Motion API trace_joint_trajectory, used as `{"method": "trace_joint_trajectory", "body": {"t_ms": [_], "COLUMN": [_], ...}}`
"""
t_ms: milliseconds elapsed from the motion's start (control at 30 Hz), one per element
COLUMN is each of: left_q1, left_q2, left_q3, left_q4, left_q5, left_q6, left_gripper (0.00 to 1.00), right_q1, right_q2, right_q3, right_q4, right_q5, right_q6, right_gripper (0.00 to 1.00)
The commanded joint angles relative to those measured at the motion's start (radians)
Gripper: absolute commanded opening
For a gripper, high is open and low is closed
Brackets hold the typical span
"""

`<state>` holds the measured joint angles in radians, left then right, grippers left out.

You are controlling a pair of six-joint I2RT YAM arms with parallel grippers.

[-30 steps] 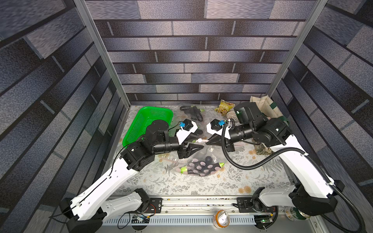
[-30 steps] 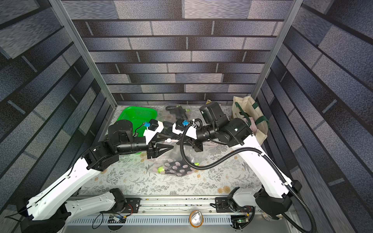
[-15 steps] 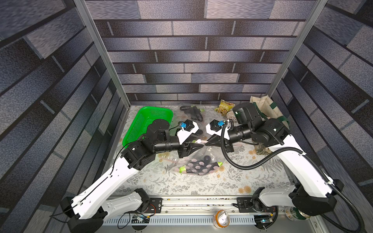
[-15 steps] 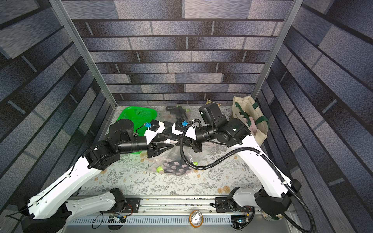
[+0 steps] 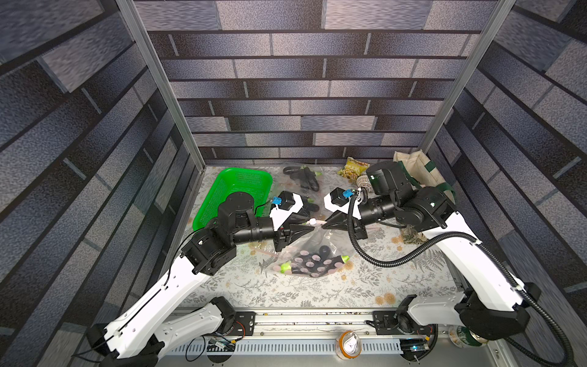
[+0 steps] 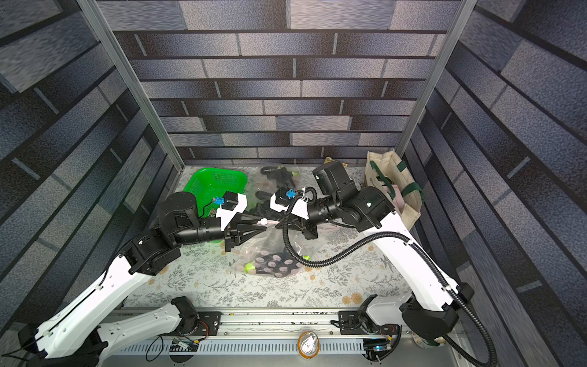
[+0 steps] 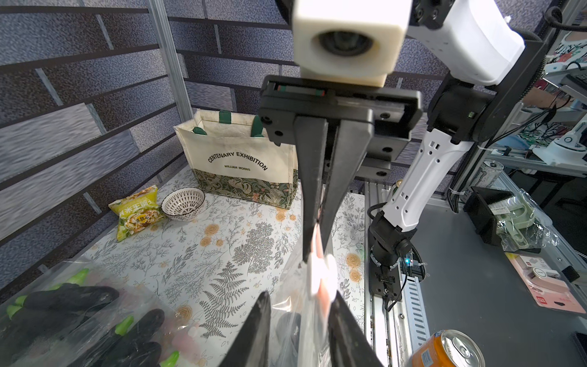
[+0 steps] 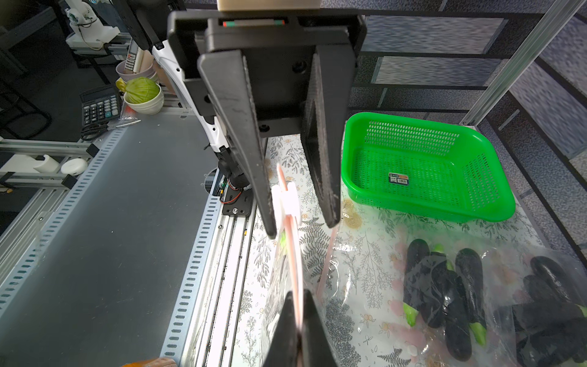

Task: Place the eggplant in a zip-top bag and seal the zipper
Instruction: Zip the zipper on the zipper food storage bag.

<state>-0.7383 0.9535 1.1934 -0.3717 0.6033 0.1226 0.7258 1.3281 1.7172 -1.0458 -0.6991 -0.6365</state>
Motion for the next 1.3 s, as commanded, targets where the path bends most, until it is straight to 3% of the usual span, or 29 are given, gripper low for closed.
{"method": "trace_joint_trajectory", "body": {"t_ms": [0,67,100,167,267,567,1267], "left_q1": [0.006,0.007,0.007,0.007,0.007,0.004,-0.018], "left_q2": [0.01,0.011,0.013,0.021,0.028,0.025,0.031], "left_q3": [0.001,0.002,0.01,0.033,0.049,0.046,0.061], "left_q4": [0.003,0.003,-0.008,-0.047,-0.075,-0.054,-0.047], "left_q5": [0.023,0.026,0.014,0.007,0.005,0.016,-0.009], "left_q6": [-0.002,-0.002,-0.003,0.006,0.011,0.014,0.02], "left_gripper": [0.18,0.02,0.0,0.0,0.0,0.0,0.0], "right_q1": [-0.006,-0.006,-0.006,-0.005,0.009,0.029,0.048], "right_q2": [-0.008,-0.009,-0.009,-0.006,-0.01,0.028,0.103], "right_q3": [0.005,0.002,0.002,0.011,0.023,0.082,0.131], "right_q4": [0.015,0.019,0.027,0.044,0.092,0.123,0.06], "right_q5": [-0.027,-0.017,-0.009,-0.019,-0.05,-0.084,-0.126], "right_q6": [0.012,0.018,0.031,0.069,0.123,0.169,0.164], "right_gripper": [0.0,0.0,0.09,0.39,0.51,0.5,0.34]}}
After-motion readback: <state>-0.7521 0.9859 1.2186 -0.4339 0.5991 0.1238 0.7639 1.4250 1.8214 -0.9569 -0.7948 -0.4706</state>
